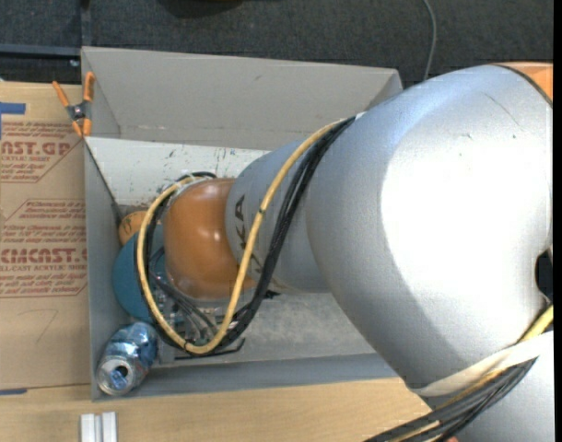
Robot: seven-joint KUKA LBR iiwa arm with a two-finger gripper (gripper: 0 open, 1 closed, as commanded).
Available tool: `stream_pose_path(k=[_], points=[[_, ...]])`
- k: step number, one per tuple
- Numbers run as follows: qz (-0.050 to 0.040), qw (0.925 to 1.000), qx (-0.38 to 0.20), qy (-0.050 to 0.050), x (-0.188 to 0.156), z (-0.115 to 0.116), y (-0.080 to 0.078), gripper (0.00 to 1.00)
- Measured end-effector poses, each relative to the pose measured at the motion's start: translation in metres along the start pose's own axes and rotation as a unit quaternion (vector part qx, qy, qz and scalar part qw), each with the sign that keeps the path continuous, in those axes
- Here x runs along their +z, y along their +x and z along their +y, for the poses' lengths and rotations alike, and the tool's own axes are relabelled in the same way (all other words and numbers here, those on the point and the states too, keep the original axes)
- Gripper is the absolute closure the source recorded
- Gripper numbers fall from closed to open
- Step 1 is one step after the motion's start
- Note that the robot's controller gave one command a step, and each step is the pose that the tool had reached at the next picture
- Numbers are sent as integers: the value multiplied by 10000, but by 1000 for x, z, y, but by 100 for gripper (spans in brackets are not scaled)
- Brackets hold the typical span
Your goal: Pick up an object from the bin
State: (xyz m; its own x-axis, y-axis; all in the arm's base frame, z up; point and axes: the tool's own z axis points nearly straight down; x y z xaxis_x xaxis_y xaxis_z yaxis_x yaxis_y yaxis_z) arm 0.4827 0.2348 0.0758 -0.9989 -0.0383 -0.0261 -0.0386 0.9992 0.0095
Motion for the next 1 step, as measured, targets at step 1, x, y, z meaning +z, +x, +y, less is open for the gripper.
stream_pose_path(k=[1], points=[[339,9885,-1475,21,5,-34,-75,100]])
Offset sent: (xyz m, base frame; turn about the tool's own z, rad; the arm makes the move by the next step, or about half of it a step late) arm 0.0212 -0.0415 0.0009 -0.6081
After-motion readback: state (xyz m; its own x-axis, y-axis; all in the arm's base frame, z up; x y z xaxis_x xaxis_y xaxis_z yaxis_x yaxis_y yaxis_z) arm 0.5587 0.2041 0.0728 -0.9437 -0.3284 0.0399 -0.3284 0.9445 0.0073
